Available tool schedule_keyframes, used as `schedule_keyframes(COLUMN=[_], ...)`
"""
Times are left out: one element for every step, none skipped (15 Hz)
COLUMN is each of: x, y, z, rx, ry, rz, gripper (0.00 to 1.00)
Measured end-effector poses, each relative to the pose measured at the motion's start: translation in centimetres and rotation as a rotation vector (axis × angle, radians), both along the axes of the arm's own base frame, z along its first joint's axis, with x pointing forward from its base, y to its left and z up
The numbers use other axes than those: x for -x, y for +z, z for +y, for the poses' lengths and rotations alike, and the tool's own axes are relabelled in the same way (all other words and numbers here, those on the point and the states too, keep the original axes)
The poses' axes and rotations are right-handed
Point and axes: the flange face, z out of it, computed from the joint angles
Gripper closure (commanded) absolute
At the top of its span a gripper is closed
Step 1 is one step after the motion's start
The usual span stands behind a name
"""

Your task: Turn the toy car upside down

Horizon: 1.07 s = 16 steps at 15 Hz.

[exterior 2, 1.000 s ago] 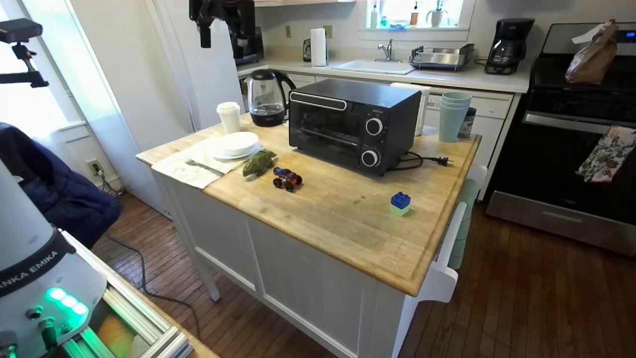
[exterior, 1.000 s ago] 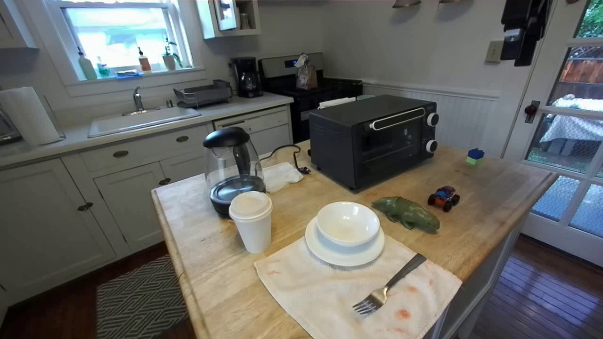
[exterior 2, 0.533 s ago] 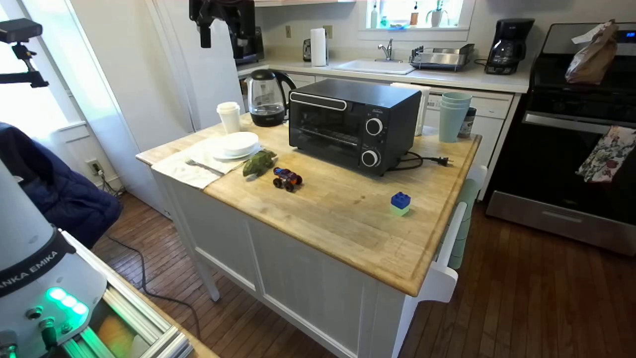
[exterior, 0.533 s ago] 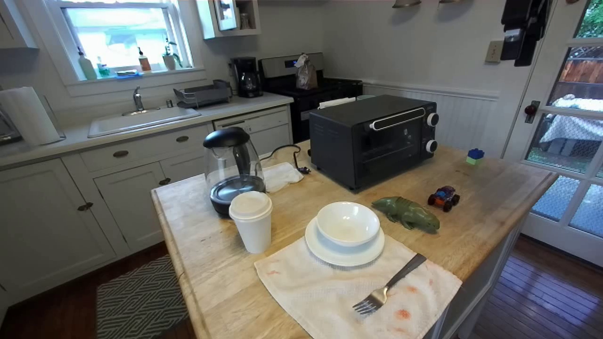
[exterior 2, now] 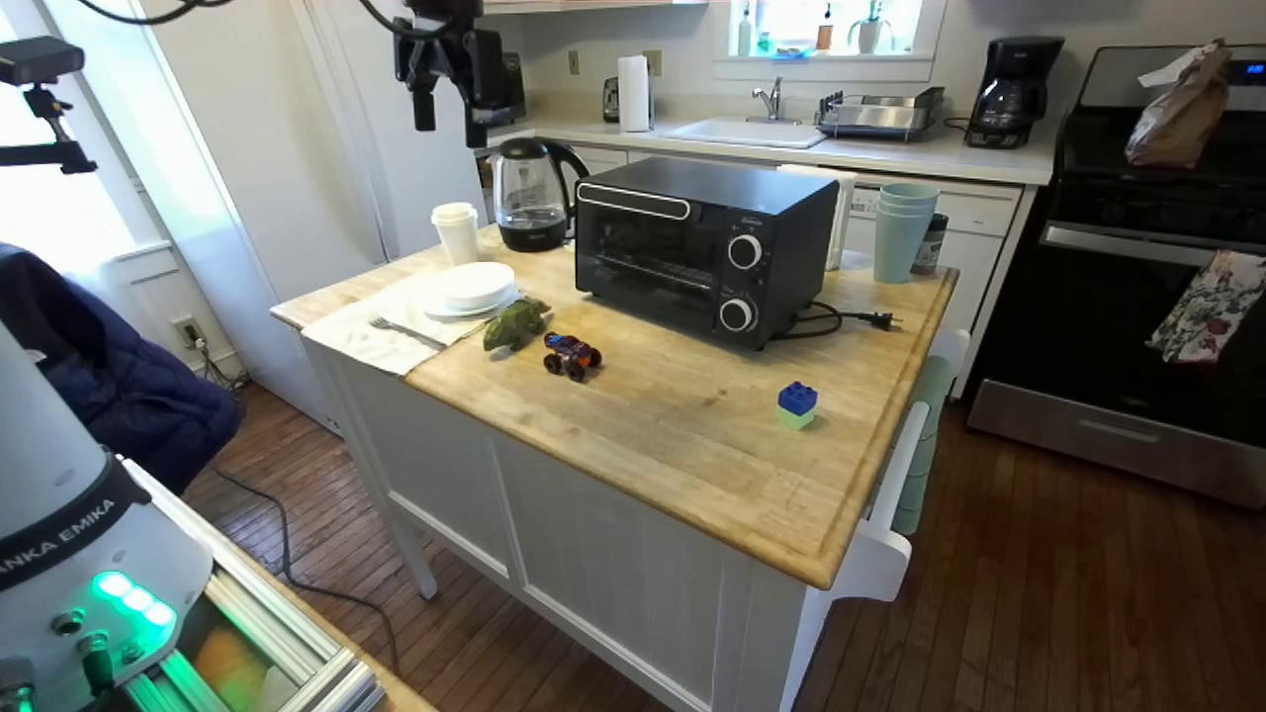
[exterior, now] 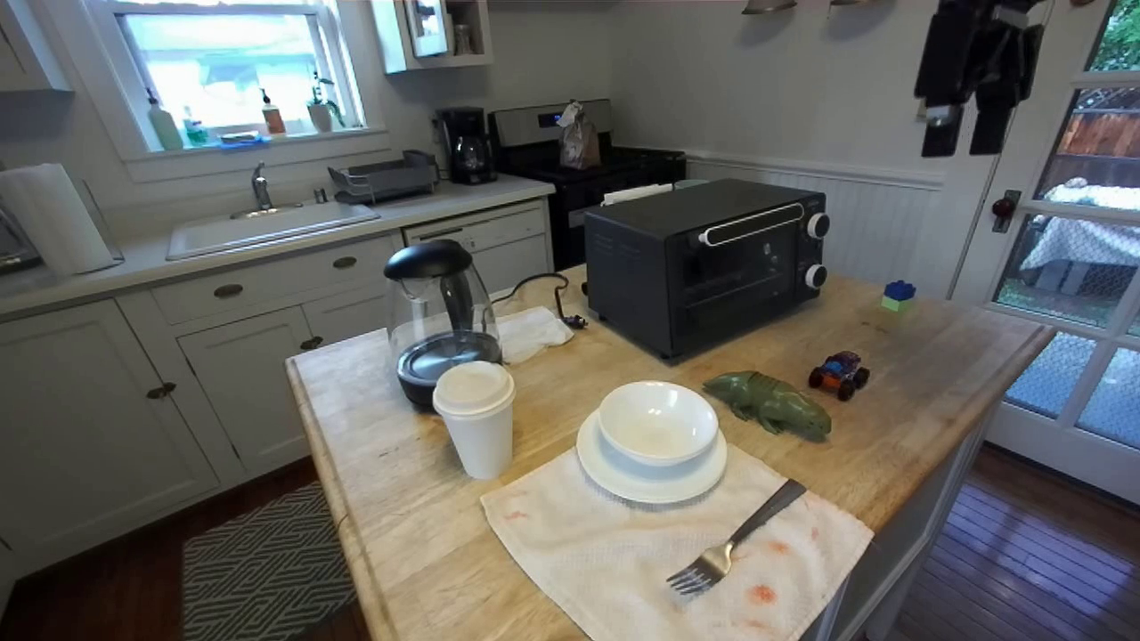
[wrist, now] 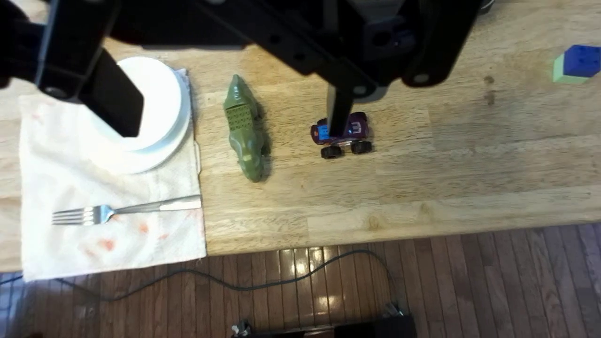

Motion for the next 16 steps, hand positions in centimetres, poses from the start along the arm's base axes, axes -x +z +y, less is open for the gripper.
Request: schedule_keyframes(x=[-0.2, -0.3, -0.3, -0.2, 0.0, 0.1, 0.3, 0.5, 0.7, 0.8, 0.9, 1.0, 1.0, 0.9, 0.9, 0.9], y=[-1.3, -2.7, -4.1, -5.4, -6.8, -7.9, -8.9, -9.6, -10.3, -10.8, -11.2, -11.8, -12.3, -12.6, -12.9, -13.0], z=[0.7, 1.4, 2.1, 2.7, 3.2, 3.5, 3.5, 3.4, 3.1, 2.6, 1.9, 1.2, 0.7, 0.3, 0.2, 0.2], rx=[0.033, 0.056, 0.074, 0.089, 0.099, 0.107, 0.113, 0.117, 0.12, 0.121, 0.121, 0.115, 0.11, 0.109, 0.109, 0.11], ry=[-0.041, -0.086, -0.135, -0.184, -0.237, -0.288, -0.335, -0.378, -0.415, -0.448, -0.471, -0.483, -0.489, -0.493, -0.494, -0.494], rz=[-0.007, -0.01, -0.008, -0.003, 0.008, 0.019, 0.027, 0.034, 0.038, 0.039, 0.033, 0.035, 0.042, 0.046, 0.048, 0.05], gripper=[0.0, 0.0, 0.0, 0.0, 0.0, 0.0, 0.0, 0.0, 0.0, 0.0, 0.0, 0.0, 0.0, 0.0, 0.0, 0.0])
